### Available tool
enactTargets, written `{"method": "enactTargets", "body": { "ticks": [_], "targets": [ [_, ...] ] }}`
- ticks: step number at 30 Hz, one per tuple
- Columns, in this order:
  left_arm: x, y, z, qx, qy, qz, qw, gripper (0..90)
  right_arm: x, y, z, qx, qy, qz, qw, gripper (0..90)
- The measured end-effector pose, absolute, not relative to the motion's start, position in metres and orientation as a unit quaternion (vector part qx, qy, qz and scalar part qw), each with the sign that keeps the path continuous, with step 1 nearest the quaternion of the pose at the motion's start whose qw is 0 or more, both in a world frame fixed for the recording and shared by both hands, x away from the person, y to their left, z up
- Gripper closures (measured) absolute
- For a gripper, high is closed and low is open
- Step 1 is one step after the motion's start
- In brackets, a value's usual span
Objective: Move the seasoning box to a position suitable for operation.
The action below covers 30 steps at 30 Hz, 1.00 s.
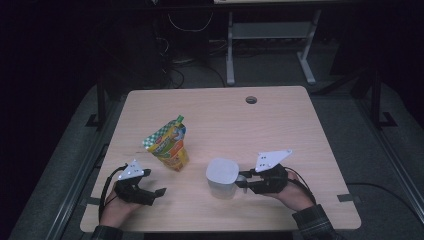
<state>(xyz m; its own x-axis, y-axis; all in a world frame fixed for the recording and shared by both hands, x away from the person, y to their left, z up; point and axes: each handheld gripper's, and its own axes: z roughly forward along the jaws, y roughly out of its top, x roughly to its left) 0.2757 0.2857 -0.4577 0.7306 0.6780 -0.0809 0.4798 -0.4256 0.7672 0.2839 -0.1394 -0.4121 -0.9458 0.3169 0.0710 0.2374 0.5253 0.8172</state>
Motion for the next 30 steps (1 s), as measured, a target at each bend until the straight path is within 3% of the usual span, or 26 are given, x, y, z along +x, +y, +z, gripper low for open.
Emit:
{"method": "enactTargets", "body": {
  "ticks": [4,7,16,21,30],
  "targets": [
    [0.276,0.285,-0.458,0.836,0.346,0.121,0.409,5.7,0.282,-0.138,-0.414,0.157,0.871,0.464,0.036,67.7],
    [0.275,0.285,-0.458,0.835,0.346,0.121,0.41,5.7,0.282,-0.142,-0.417,0.164,0.867,0.469,0.018,60.8],
    [0.275,0.287,-0.457,0.834,0.348,0.12,0.411,5.8,0.27,-0.163,-0.415,0.198,0.852,0.483,0.038,56.3],
    [0.275,0.288,-0.457,0.83,0.353,0.119,0.415,5.8,0.257,-0.171,-0.419,0.208,0.849,0.484,0.038,62.3],
    [0.276,0.286,-0.456,0.83,0.352,0.115,0.417,5.7,0.245,-0.158,-0.431,0.195,0.862,0.467,0.018,86.7]
  ]
}}
